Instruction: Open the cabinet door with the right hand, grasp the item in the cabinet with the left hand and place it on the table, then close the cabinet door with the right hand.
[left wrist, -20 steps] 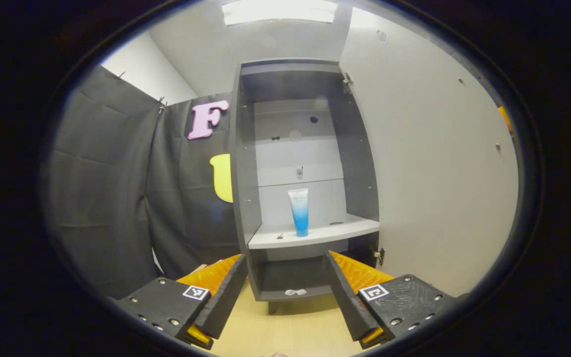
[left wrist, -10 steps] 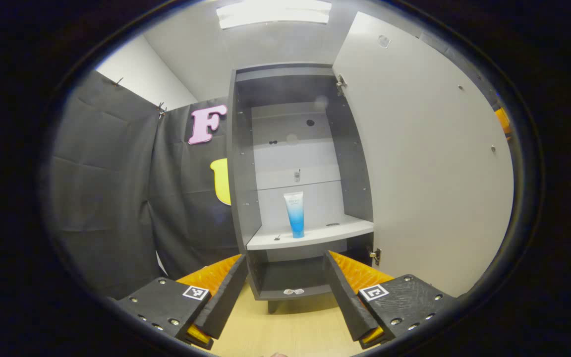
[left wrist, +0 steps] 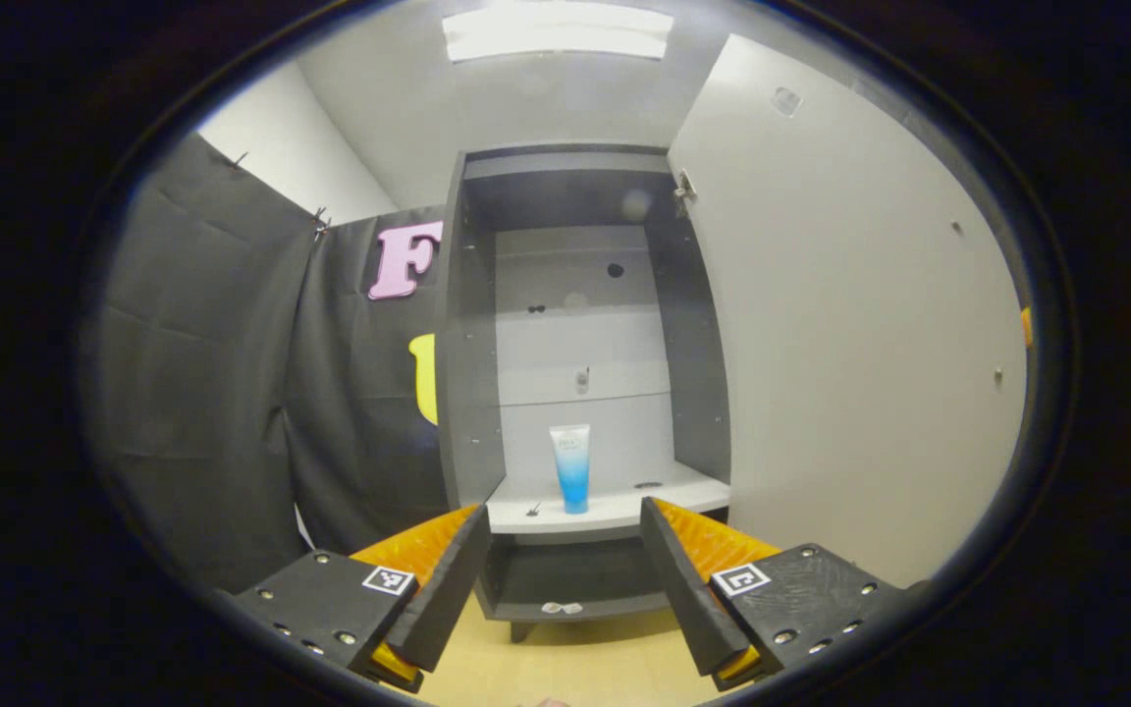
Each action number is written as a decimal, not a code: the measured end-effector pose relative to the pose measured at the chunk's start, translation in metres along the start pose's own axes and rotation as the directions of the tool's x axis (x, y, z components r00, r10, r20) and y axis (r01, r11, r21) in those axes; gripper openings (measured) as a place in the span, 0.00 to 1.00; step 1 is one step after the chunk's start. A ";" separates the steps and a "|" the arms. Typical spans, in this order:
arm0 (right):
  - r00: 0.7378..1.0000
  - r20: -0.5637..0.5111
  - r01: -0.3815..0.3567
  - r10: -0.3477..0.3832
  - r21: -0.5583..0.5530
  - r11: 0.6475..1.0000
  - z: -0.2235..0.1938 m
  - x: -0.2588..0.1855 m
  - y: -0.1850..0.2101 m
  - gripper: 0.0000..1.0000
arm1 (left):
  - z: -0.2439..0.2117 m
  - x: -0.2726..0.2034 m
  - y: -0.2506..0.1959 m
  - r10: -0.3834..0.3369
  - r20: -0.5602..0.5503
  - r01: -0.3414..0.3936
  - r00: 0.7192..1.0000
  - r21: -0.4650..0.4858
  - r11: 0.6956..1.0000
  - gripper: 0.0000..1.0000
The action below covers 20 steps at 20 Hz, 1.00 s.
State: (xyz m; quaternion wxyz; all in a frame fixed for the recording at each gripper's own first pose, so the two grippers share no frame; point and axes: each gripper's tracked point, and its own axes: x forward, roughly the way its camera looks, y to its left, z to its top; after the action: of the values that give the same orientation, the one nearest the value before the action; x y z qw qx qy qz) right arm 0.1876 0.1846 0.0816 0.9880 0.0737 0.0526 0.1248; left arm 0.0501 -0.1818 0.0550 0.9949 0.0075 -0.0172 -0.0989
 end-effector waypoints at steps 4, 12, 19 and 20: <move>0.978 0.015 0.210 -0.209 -0.074 0.975 -0.011 0.001 -0.046 0.97 | 0.018 0.033 -0.002 -0.009 0.021 0.008 1.000 0.016 1.000 0.94; 0.941 0.000 0.338 -0.338 -0.031 0.941 -0.035 0.019 -0.066 0.98 | 0.003 0.125 -0.010 -0.051 -0.013 0.051 0.999 -0.026 0.998 0.93; 0.904 -0.023 0.426 -0.426 -0.011 0.905 -0.046 0.031 -0.072 0.98 | -0.034 0.198 -0.003 -0.059 -0.070 0.056 0.996 -0.042 0.998 0.94; 0.896 -0.031 0.442 -0.443 -0.014 0.897 -0.048 0.032 -0.075 0.98 | -0.040 0.208 -0.002 -0.058 -0.079 0.055 0.995 -0.041 0.998 0.94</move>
State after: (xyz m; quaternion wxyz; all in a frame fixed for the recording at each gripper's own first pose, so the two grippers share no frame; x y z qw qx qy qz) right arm 0.2300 0.1274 0.0194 0.9898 0.0543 0.0841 -0.1015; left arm 0.2545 -0.2240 0.0216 0.9916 -0.0075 0.0248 -0.1268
